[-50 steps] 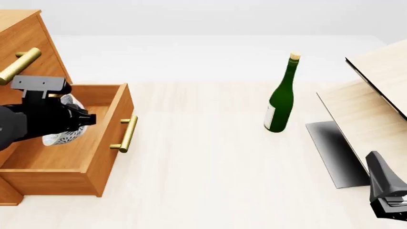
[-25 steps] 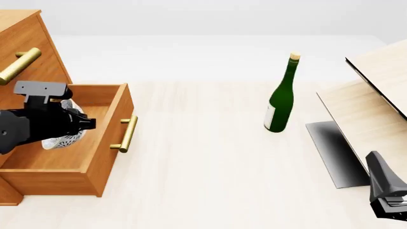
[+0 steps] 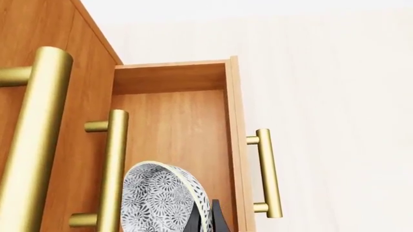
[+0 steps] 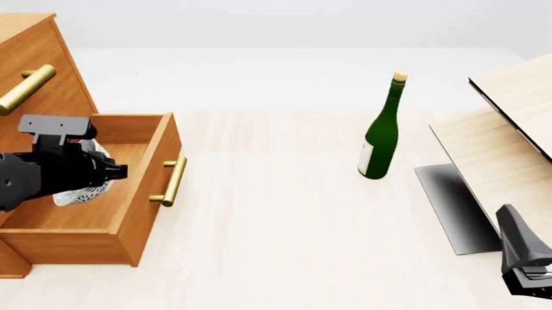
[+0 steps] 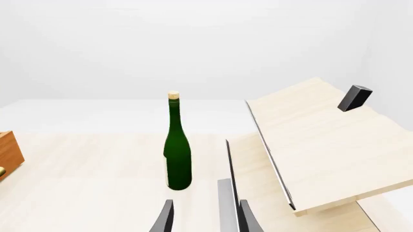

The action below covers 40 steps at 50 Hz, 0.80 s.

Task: Put the bowl in the bottom drawer of the cabinet.

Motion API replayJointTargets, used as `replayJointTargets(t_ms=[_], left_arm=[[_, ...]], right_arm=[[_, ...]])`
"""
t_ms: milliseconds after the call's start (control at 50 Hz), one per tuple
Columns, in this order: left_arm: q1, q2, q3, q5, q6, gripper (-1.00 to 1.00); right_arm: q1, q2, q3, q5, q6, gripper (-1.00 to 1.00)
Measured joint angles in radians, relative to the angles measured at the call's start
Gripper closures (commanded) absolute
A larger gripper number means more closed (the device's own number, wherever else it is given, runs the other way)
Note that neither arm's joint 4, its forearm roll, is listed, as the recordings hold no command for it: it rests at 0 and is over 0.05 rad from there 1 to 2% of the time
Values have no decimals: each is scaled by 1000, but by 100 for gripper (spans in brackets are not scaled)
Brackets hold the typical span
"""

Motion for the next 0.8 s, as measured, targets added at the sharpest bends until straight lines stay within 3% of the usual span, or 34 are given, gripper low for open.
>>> replayJointTargets(t_ms=[260, 280, 800], left_arm=[[5, 9, 3, -11, -3, 100], [4, 9, 2, -12, -4, -100], [57, -60, -3, 14, 11, -100]], right_arm=[[0, 0, 0, 0, 0, -100], [0, 0, 0, 0, 0, -100], [0, 0, 0, 0, 0, -100]])
